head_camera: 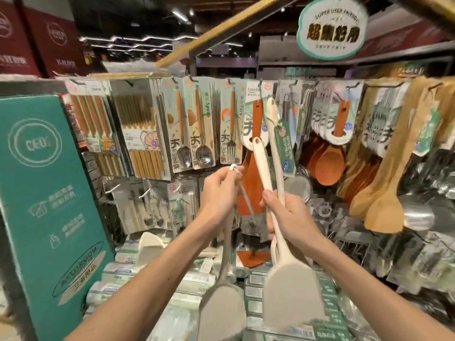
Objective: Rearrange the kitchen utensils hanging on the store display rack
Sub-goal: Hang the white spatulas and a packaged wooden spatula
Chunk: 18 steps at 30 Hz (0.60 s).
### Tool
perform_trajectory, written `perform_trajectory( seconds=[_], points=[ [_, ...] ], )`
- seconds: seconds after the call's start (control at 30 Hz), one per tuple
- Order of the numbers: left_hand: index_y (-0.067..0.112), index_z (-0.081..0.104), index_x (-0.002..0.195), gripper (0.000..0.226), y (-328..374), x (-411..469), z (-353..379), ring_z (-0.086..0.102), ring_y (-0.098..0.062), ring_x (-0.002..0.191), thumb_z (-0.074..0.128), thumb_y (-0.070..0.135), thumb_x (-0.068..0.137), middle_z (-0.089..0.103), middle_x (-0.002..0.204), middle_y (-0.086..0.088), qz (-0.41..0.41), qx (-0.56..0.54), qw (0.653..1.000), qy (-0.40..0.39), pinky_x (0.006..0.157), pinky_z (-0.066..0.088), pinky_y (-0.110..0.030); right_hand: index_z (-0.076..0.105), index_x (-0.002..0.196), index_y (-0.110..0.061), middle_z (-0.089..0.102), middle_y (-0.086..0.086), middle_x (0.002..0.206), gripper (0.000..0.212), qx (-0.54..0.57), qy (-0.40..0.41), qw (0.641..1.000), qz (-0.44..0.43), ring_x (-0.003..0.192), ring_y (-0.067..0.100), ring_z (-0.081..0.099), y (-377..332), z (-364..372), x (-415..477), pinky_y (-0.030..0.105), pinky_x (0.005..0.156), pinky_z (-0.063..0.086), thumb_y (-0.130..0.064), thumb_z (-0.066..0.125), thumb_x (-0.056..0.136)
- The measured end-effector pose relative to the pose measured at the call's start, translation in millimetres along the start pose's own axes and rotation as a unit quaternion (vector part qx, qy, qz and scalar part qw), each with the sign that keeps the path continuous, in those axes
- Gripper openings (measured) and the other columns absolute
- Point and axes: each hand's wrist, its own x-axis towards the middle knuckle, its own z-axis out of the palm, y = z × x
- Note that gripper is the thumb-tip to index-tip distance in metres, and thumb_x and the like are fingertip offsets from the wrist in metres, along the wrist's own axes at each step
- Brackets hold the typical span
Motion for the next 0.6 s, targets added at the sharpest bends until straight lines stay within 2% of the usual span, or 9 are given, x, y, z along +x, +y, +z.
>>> perform_trajectory(
  seconds=[0.07,0.1,0.17,0.2,0.3,0.37,0.47,0.53,0.6],
  points=[
    [0.007,0.068,0.1,0.025,10.5,12.7,3.4,0.052,-0.012,0.068,0.044,0.013,0.099,0.066,0.091,0.016,0.011,0.001,1.0,-0.007,0.064,0.046,-0.035,0.056,0.092,-0.003,0.055,0.008,0.051,0.034,0.02,-0.01,1.0,-0.01,0.042,0.022,0.053,-5.4,5.3,8.4,0.027,0.044,0.047,-0.034,0.048,0.102],
    [0.0,0.064,0.1,0.024,14.4,18.7,5.4,0.051,-0.009,0.067,0.043,0.011,0.1,0.064,0.082,0.023,0.019,0.0,1.0,-0.015,0.065,0.045,-0.035,0.056,0.093,-0.003,0.056,0.009,0.052,0.032,0.03,-0.014,0.999,-0.013,0.042,0.021,0.053,-8.3,7.4,11.9,0.026,0.044,0.047,-0.032,0.047,0.102],
    [-0.005,0.06,0.103,0.026,19.8,29.2,8.0,0.044,-0.009,0.059,0.041,0.012,0.101,0.053,0.057,0.017,0.034,-0.005,0.999,-0.027,0.059,0.041,-0.031,0.058,0.093,-0.003,0.058,0.01,0.055,0.03,0.037,-0.016,0.999,-0.023,0.044,0.021,0.055,-12.9,10.4,18.6,0.026,0.045,0.048,-0.029,0.046,0.103],
    [-0.005,0.06,0.104,0.027,23.2,32.9,9.2,0.043,-0.008,0.056,0.041,0.014,0.102,0.05,0.055,0.014,0.039,-0.007,0.999,-0.034,0.056,0.04,-0.029,0.058,0.094,-0.002,0.06,0.01,0.056,0.031,0.035,-0.013,0.999,-0.03,0.045,0.021,0.056,-14.4,11.0,21.9,0.026,0.047,0.049,-0.028,0.046,0.103],
    [0.012,0.069,0.107,0.023,31.0,39.2,15.4,0.058,-0.012,0.064,0.046,0.013,0.103,0.068,0.086,-0.002,0.052,-0.011,0.996,-0.075,0.057,0.05,-0.027,0.06,0.097,-0.002,0.061,0.009,0.057,0.03,0.038,0.002,0.999,-0.035,0.046,0.02,0.057,-13.6,9.0,28.7,0.028,0.048,0.049,-0.028,0.046,0.104],
    [0.02,0.065,0.123,0.026,33.5,42.2,21.4,0.07,-0.018,0.079,0.054,0.013,0.101,0.069,0.108,-0.005,0.044,-0.045,0.995,-0.078,0.065,0.058,-0.028,0.06,0.105,-0.006,0.06,0.007,0.058,0.025,0.053,0.013,0.998,-0.029,0.045,0.02,0.055,-13.3,5.7,30.3,0.029,0.048,0.048,-0.027,0.047,0.103],
    [0.016,0.057,0.133,0.035,36.0,46.6,32.3,0.07,-0.026,0.091,0.06,0.013,0.098,0.06,0.102,-0.005,0.037,-0.079,0.994,-0.06,0.069,0.061,-0.03,0.061,0.108,-0.004,0.059,0.007,0.061,0.025,0.069,0.038,0.997,-0.019,0.045,0.022,0.054,-14.6,-3.7,32.4,0.031,0.05,0.048,-0.026,0.049,0.103],
    [0.014,0.058,0.128,0.031,39.1,49.8,40.6,0.069,-0.02,0.081,0.062,0.013,0.097,0.06,0.099,-0.008,0.051,-0.093,0.992,-0.062,0.067,0.061,-0.03,0.064,0.092,-0.001,0.06,0.013,0.061,0.032,0.068,0.062,0.996,-0.009,0.048,0.024,0.054,-16.8,-13.7,33.5,0.033,0.054,0.048,-0.028,0.051,0.102],
    [0.018,0.06,0.116,0.02,40.5,52.8,48.4,0.07,-0.017,0.072,0.063,0.013,0.097,0.06,0.101,-0.009,0.064,-0.102,0.991,-0.065,0.066,0.062,-0.034,0.065,0.08,-0.006,0.059,0.019,0.062,0.036,0.066,0.075,0.995,-0.005,0.049,0.025,0.055,-19.1,-23.6,31.7,0.035,0.056,0.049,-0.032,0.052,0.101]
  ],
)
